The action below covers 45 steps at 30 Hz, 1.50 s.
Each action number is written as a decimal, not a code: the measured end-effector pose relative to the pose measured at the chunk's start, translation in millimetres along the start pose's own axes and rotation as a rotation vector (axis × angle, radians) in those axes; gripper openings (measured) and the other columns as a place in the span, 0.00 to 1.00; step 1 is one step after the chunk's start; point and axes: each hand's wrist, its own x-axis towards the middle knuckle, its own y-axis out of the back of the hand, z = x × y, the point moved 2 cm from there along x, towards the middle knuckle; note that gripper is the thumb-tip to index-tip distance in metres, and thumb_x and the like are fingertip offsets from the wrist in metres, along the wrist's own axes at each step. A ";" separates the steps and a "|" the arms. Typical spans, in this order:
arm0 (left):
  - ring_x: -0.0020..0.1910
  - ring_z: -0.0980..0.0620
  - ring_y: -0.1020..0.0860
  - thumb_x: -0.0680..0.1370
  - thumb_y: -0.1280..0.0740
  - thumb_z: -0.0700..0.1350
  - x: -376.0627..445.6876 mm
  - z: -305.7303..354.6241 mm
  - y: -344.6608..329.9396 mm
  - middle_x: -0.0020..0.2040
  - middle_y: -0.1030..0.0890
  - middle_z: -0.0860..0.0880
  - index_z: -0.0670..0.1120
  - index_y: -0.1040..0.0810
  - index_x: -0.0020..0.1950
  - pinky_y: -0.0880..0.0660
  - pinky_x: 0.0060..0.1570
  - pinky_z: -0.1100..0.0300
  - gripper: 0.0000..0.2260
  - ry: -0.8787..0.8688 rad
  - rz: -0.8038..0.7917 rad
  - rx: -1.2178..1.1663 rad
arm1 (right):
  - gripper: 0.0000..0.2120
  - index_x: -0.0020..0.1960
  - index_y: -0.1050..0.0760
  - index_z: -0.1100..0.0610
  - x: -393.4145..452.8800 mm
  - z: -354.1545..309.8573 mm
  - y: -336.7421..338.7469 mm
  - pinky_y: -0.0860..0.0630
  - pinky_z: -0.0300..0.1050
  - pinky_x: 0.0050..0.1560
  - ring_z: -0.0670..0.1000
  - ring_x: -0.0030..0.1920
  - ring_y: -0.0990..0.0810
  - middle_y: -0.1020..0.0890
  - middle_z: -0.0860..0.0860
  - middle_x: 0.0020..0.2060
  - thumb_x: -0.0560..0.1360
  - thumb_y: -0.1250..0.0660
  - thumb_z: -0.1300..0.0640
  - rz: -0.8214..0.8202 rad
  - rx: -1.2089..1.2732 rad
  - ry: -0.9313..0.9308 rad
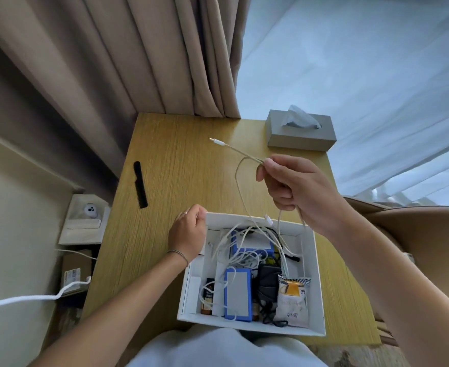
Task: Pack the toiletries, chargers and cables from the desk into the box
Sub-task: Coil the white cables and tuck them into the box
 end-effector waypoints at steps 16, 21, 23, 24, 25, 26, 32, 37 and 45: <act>0.30 0.58 0.31 0.85 0.45 0.48 0.6 -0.9 0.3 0.31 0.28 0.56 0.47 0.24 0.45 0.39 0.29 0.60 0.14 0.031 -0.008 -0.029 | 0.11 0.43 0.19 0.51 -50.8 123.9 -9.0 0.32 0.37 0.32 0.42 0.28 0.30 0.24 0.43 0.28 0.81 0.36 0.56 -0.017 -0.679 -0.177; 0.32 0.54 0.28 0.85 0.47 0.48 0.0 -2.1 0.7 0.34 0.24 0.53 0.47 0.23 0.46 0.35 0.32 0.58 0.16 0.065 -0.034 -0.087 | 0.08 0.43 0.18 0.50 -54.8 154.9 -28.3 0.30 0.46 0.45 0.51 0.45 0.29 0.26 0.47 0.41 0.78 0.34 0.57 -0.098 -1.232 0.054; 0.33 0.52 0.27 0.85 0.47 0.48 1.9 -3.3 1.6 0.36 0.22 0.49 0.48 0.22 0.47 0.33 0.34 0.57 0.16 0.094 -0.059 -0.141 | 0.07 0.43 0.17 0.49 -56.6 163.7 -34.9 0.31 0.48 0.47 0.52 0.46 0.31 0.29 0.47 0.41 0.77 0.33 0.54 -0.137 -1.342 0.124; 0.34 0.52 0.26 0.85 0.47 0.48 2.7 -3.7 2.7 0.38 0.21 0.49 0.48 0.22 0.47 0.32 0.35 0.57 0.16 0.100 -0.071 -0.161 | 0.07 0.44 0.16 0.48 -56.8 167.4 -37.1 0.31 0.50 0.48 0.53 0.47 0.31 0.28 0.48 0.42 0.77 0.33 0.52 -0.157 -1.378 0.138; 0.35 0.53 0.26 0.85 0.47 0.48 3.4 -4.4 4.1 0.39 0.20 0.49 0.49 0.21 0.47 0.32 0.36 0.57 0.16 0.101 -0.082 -0.177 | 0.08 0.45 0.16 0.48 -56.6 170.7 -38.7 0.31 0.50 0.49 0.54 0.48 0.31 0.28 0.48 0.43 0.77 0.33 0.51 -0.183 -1.408 0.142; 0.36 0.52 0.25 0.85 0.47 0.48 3.6 -5.3 6.2 0.40 0.19 0.49 0.51 0.21 0.47 0.31 0.36 0.57 0.16 0.101 -0.091 -0.192 | 0.08 0.46 0.16 0.48 -56.2 173.1 -40.3 0.31 0.50 0.50 0.54 0.48 0.31 0.27 0.48 0.44 0.78 0.34 0.51 -0.212 -1.436 0.137; 0.36 0.48 0.22 0.84 0.43 0.47 8.0 -19.5 19.2 0.42 0.17 0.47 0.51 0.20 0.47 0.30 0.36 0.57 0.13 0.114 -0.068 -0.184 | 0.14 0.44 0.16 0.49 -43.9 156.4 -38.5 0.28 0.47 0.49 0.51 0.44 0.27 0.22 0.46 0.40 0.78 0.38 0.46 -0.093 -1.341 0.215; 0.30 0.54 0.26 0.81 0.38 0.47 19.2 -52.4 36.3 0.41 0.18 0.53 0.53 0.22 0.47 0.32 0.29 0.61 0.07 0.252 0.053 -0.093 | 0.10 0.43 0.17 0.52 -6.5 126.5 -46.4 0.27 0.45 0.34 0.51 0.37 0.24 0.19 0.47 0.35 0.77 0.37 0.57 0.124 -1.175 0.234; 0.44 0.46 0.21 0.79 0.34 0.55 70.2 -113.2 60.8 0.50 0.19 0.46 0.46 0.27 0.57 0.25 0.44 0.53 0.14 0.640 0.183 -0.023 | 0.11 0.53 0.16 0.51 46.9 124.1 -74.6 0.33 0.40 0.37 0.44 0.39 0.27 0.18 0.45 0.40 0.78 0.35 0.61 0.170 -1.034 0.130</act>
